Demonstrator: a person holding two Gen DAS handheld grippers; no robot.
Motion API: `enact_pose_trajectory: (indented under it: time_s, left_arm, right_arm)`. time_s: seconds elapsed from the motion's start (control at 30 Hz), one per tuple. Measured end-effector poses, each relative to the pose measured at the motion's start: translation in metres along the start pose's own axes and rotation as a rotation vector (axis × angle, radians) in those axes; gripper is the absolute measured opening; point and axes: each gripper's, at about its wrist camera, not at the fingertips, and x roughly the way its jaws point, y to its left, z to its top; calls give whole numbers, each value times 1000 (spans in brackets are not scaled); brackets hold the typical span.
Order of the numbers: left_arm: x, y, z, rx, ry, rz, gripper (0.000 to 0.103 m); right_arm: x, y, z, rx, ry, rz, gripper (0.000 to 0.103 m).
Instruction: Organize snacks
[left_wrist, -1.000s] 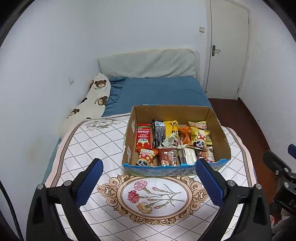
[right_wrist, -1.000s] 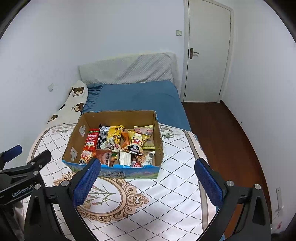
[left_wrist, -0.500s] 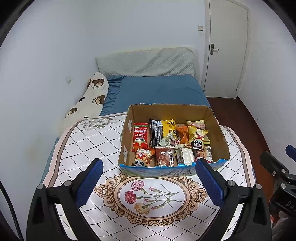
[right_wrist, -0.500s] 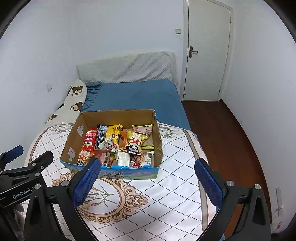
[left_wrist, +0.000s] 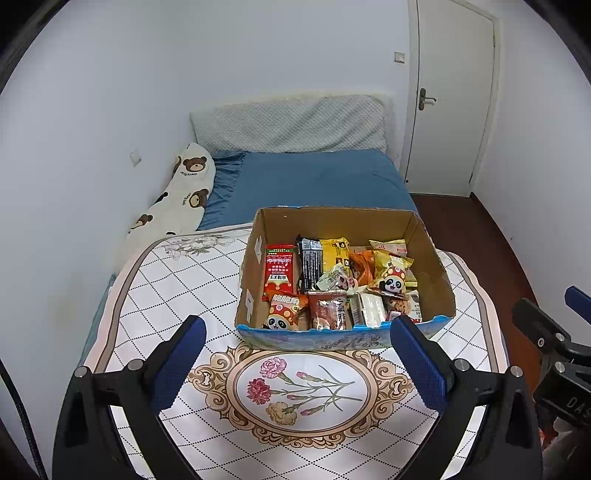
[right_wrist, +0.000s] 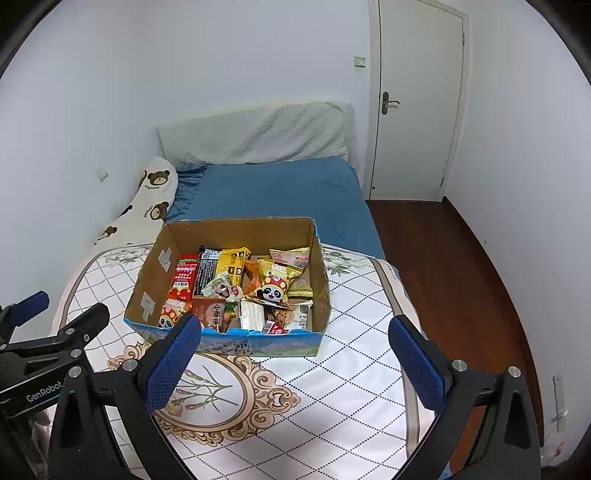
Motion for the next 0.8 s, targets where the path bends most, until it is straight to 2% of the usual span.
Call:
enact_pose_trajectory:
  time_s: [0.8]
  left_arm:
    - [-5, 3, -2, -11, 4, 5, 102]
  right_arm:
    - [-3, -3, 0, 6, -3, -2, 103]
